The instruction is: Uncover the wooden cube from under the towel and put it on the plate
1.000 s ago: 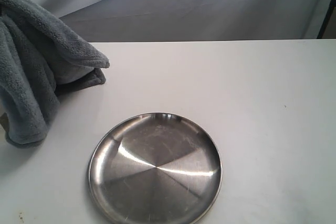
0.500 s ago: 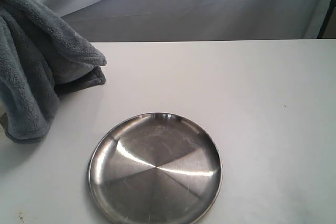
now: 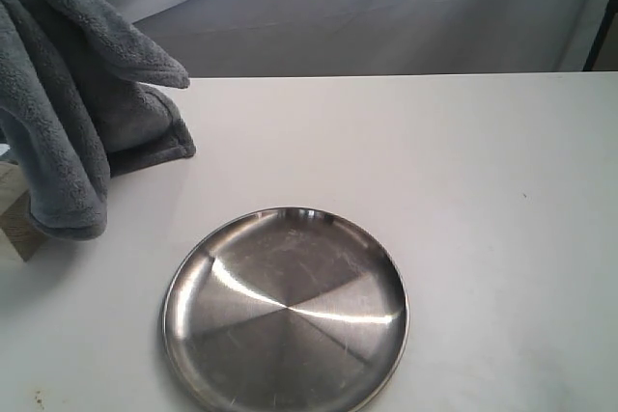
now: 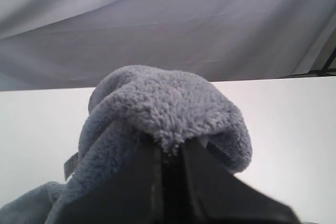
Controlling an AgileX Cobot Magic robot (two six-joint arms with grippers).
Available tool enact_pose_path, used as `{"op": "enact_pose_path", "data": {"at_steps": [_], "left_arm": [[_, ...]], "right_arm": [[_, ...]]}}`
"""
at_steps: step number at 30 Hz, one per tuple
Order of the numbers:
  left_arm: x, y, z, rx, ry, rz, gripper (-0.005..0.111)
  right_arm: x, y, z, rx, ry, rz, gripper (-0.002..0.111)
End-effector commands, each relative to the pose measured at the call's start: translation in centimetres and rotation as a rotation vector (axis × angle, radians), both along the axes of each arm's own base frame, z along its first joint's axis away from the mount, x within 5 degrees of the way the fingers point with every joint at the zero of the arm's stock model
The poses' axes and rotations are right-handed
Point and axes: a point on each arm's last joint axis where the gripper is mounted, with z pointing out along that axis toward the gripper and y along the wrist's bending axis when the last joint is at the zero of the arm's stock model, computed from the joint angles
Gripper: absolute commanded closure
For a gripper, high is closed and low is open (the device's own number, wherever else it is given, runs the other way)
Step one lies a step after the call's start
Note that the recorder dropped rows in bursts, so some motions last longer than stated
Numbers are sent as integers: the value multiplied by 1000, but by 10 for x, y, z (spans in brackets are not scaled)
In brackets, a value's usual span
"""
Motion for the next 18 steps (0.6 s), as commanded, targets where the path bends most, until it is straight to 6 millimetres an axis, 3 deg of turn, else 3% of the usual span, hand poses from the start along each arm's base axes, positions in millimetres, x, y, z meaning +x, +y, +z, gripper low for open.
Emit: {"op": "enact_pose_path", "data": {"at_steps": [1, 5, 10, 14, 18], "left_arm": [[-1, 3, 5, 73, -51, -5, 107], [-3, 11, -5, 248, 23, -3, 107], [3, 33, -22, 341, 162, 207, 107], [14, 49, -52, 382, 361, 396, 107], [31, 51, -86, 391, 489, 404, 107]], "right_arm": [[0, 0, -1, 0, -4, -7, 108], [0, 0, -1, 0, -4, -7, 108], [0, 0, -1, 0, -4, -7, 108], [0, 0, -1, 0, -4, -7, 108], [0, 0, -1, 0, -4, -7, 108]]}}
